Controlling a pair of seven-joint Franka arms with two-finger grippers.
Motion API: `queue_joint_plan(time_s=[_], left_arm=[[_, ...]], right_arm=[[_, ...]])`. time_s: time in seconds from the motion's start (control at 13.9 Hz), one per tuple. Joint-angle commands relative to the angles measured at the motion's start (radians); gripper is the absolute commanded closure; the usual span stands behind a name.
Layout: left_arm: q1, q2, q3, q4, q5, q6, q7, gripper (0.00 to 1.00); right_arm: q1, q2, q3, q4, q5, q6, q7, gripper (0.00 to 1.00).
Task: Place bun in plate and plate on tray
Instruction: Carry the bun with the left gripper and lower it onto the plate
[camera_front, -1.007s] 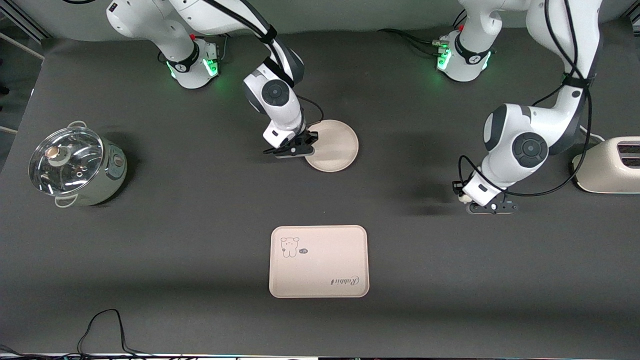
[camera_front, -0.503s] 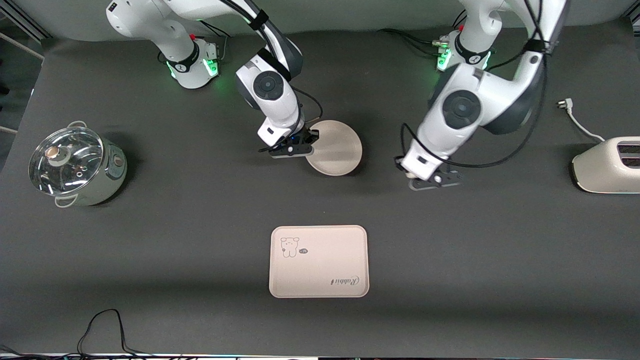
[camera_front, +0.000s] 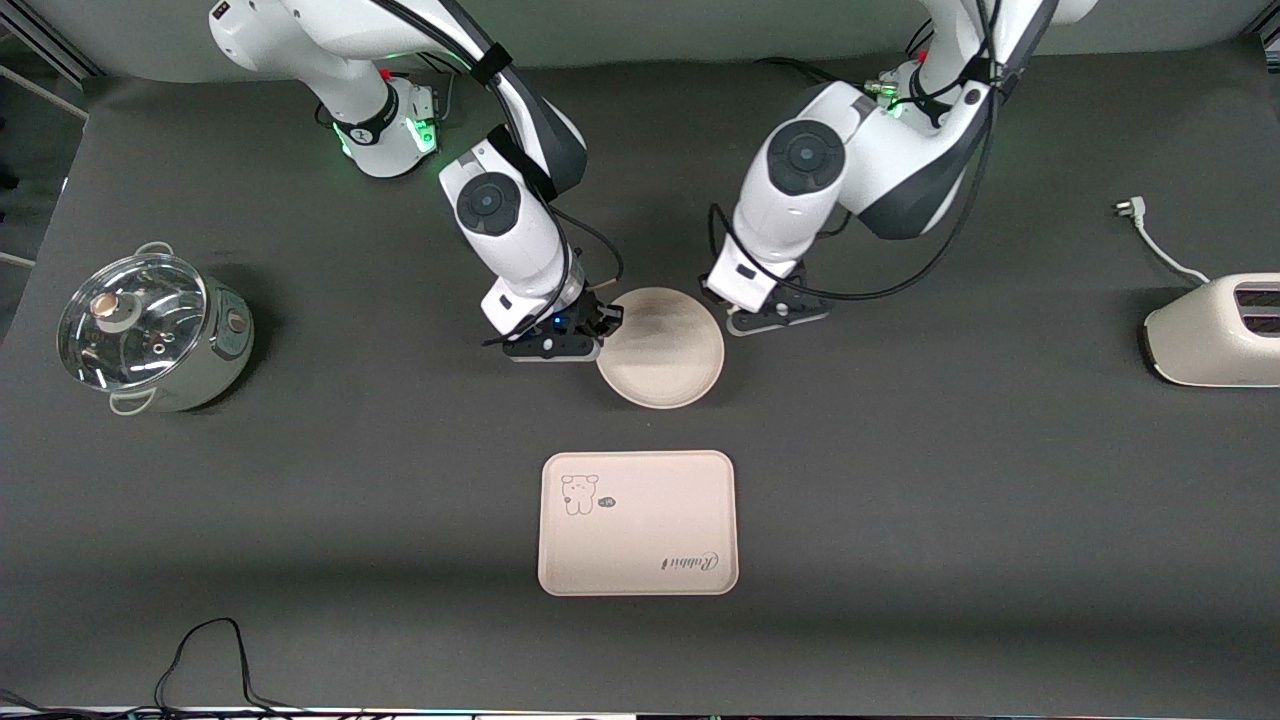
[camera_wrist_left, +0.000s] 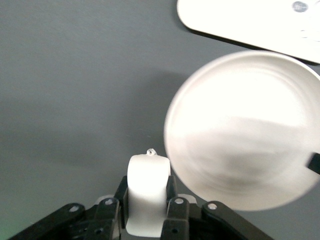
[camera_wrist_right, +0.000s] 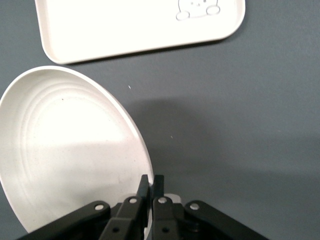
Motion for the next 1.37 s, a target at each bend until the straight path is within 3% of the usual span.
queue_joint_plan(time_s=[0.0, 0.36, 0.5, 1.01, 1.15, 1.29], left_arm=[[-0.056, 0.121, 0.009, 0.156, 0.011, 0.005, -0.122, 0.68], [-0.086, 0.280, 0.009, 0.303, 0.106, 0.042, -0.200, 0.64], [-0.082, 0.280, 0.010, 0.303, 0.106, 0.057, -0.199, 0.00], [-0.061, 0.243, 0.019, 0.303, 0.106, 0.016, -0.180, 0.00], [0.009, 0.206, 0.016, 0.311, 0.104, -0.053, -0.107, 0.00], [0.094, 0.162, 0.019, 0.319, 0.101, -0.121, -0.005, 0.00]], right_arm=[[-0.001, 0.051, 0.005, 0.134, 0.081, -0.071, -0.026, 1.00], [0.003, 0.040, 0.008, 0.156, 0.118, -0.168, -0.024, 1.00], [0.000, 0.040, 0.008, 0.159, 0.119, -0.170, -0.043, 1.00], [-0.045, 0.056, 0.005, 0.194, 0.119, -0.163, -0.098, 1.00], [-0.098, 0.126, 0.005, 0.293, 0.119, -0.163, -0.153, 1.00], [-0.121, 0.258, 0.005, 0.459, 0.118, -0.160, -0.170, 1.00]])
